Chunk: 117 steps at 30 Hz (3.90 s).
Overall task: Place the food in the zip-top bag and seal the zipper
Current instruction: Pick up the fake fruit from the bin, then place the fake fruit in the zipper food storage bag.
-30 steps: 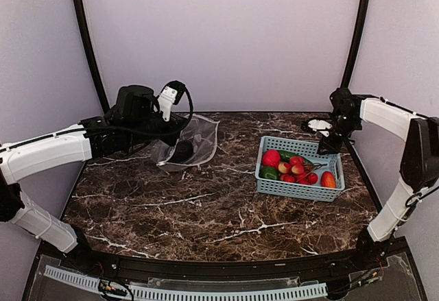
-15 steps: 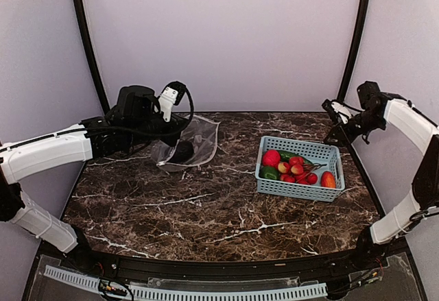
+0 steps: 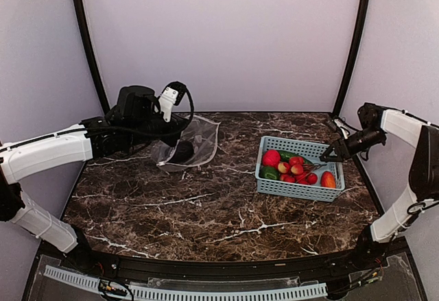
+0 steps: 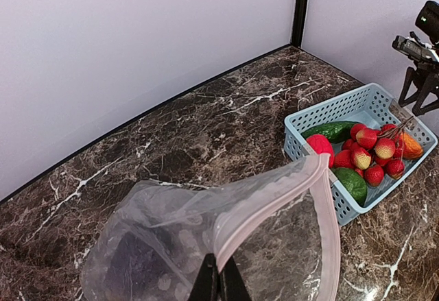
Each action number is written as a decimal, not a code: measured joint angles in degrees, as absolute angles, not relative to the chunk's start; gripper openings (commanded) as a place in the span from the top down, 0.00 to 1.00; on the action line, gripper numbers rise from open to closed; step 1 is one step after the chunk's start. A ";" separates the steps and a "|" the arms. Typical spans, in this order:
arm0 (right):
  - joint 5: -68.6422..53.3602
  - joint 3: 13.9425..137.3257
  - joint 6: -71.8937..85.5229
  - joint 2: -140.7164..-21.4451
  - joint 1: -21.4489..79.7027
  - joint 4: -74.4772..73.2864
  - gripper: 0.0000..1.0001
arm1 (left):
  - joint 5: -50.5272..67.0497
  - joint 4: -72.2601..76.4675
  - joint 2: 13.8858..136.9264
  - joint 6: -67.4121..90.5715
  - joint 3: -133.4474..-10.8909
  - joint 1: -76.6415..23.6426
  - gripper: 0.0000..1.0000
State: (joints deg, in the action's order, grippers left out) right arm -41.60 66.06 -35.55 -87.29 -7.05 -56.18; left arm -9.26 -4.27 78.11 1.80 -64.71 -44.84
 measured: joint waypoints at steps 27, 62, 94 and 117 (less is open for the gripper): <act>-46.61 63.66 -37.47 -91.94 -7.97 -56.97 1.00 | -8.86 -4.27 78.11 1.80 -64.71 -44.84 0.99; -61.91 89.17 -31.57 -71.92 10.26 -58.87 1.00 | -4.91 -14.09 86.04 19.62 -77.67 -44.84 0.99; -63.81 108.20 -26.22 -98.26 31.11 -54.11 1.00 | 2.26 -15.14 81.28 20.21 -79.61 -44.84 0.99; -37.17 117.80 -28.91 -99.39 45.65 -57.89 1.00 | 5.17 -14.24 81.56 22.15 -76.86 -44.84 0.99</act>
